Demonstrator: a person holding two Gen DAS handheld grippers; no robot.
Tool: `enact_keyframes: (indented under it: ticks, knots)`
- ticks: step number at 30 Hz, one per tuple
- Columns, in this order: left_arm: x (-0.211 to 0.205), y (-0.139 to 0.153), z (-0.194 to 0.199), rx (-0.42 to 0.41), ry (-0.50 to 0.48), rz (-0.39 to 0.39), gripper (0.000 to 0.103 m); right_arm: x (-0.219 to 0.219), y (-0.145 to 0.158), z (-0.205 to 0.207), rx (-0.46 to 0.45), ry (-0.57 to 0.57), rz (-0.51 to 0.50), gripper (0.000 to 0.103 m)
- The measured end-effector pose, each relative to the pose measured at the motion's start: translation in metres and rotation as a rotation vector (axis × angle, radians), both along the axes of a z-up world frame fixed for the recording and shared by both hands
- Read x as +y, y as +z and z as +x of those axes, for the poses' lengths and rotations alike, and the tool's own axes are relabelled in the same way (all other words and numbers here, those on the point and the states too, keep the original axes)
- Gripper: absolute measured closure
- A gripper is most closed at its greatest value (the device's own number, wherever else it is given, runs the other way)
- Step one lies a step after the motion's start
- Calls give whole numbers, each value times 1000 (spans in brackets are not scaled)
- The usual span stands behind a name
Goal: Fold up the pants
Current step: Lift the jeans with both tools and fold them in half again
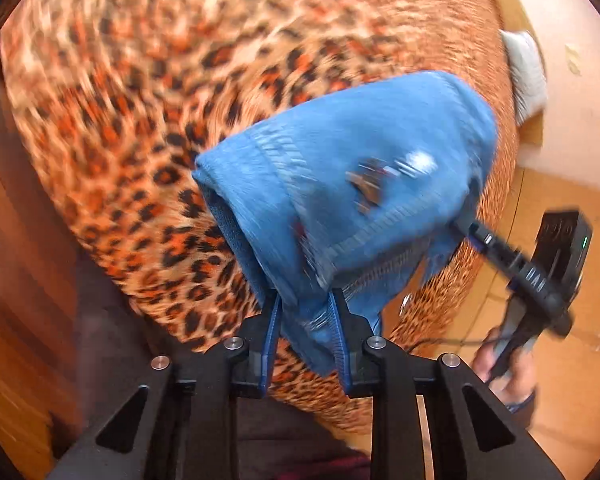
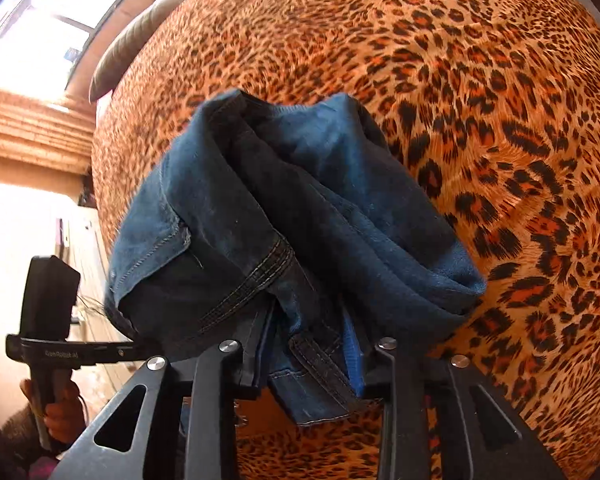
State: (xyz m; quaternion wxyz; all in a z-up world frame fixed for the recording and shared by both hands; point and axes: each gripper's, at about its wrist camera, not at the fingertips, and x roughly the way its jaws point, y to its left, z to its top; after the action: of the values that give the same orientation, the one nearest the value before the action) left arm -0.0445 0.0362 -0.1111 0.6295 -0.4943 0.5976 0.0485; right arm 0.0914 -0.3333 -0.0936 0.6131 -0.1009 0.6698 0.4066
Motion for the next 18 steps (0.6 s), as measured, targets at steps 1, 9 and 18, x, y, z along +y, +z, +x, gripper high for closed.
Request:
enact_keyframes:
  ticks: [1, 9, 18]
  knots:
    - [1, 17, -5, -44, -38, 39, 65, 2, 13, 1, -22, 7, 28, 56]
    - [-14, 49, 14, -80, -105, 304, 53, 70, 44, 4, -214, 76, 161, 81]
    - [-31, 51, 20, -9, -325, 320, 62, 35, 24, 47, -199, -105, 70, 82]
